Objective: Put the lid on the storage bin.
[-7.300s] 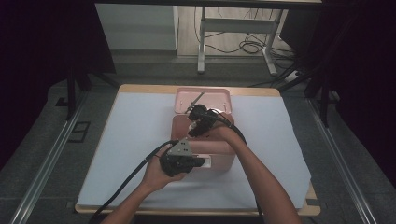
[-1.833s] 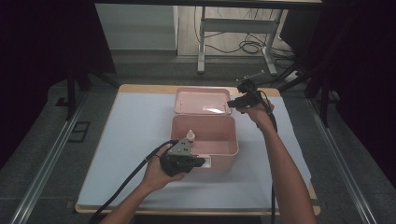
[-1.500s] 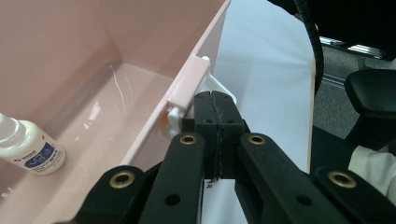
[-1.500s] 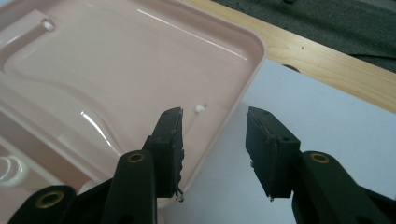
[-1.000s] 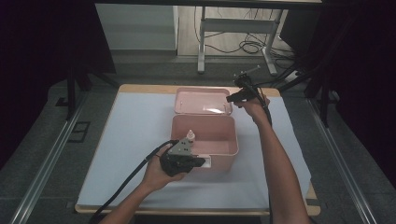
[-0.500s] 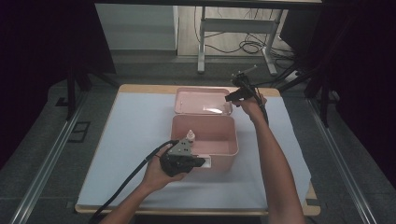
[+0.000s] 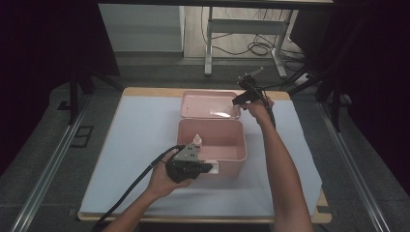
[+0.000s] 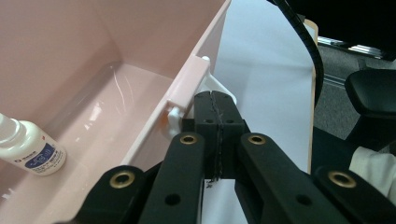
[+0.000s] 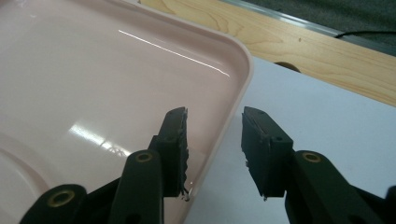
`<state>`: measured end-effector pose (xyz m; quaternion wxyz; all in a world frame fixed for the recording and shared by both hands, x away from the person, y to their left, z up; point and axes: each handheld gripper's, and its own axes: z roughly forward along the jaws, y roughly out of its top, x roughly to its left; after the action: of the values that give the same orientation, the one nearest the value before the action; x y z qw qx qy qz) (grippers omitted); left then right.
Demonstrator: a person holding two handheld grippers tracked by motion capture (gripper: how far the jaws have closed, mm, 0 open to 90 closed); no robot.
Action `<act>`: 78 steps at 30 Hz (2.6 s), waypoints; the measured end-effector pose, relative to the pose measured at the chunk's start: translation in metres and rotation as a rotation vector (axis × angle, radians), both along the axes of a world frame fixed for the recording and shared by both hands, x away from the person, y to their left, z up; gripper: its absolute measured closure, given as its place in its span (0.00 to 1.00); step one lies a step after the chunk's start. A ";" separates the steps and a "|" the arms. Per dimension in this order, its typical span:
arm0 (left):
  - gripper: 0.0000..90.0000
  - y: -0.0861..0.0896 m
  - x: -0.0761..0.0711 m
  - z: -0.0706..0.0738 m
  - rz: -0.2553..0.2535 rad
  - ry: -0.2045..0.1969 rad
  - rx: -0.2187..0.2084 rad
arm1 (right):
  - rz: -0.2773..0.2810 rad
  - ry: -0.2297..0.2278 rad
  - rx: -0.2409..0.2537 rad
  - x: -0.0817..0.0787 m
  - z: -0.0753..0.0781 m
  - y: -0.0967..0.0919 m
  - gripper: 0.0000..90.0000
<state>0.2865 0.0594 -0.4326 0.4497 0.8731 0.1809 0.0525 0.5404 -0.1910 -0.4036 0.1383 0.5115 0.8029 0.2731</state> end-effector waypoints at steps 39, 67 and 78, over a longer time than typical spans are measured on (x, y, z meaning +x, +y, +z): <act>1.00 -0.001 -0.001 0.000 0.009 -0.002 0.001 | -0.116 -0.053 -0.035 -0.004 0.009 0.011 0.91; 1.00 -0.001 0.000 0.000 0.008 0.005 0.007 | -0.111 -0.257 0.011 -0.039 0.049 0.007 0.93; 1.00 -0.001 0.000 0.000 0.005 0.005 0.010 | -0.113 -0.339 0.010 -0.057 0.056 0.008 0.94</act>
<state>0.2867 0.0588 -0.4326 0.4449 0.8750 0.1839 0.0522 0.4838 -0.1833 -0.3476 0.2841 0.5032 0.7367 0.3513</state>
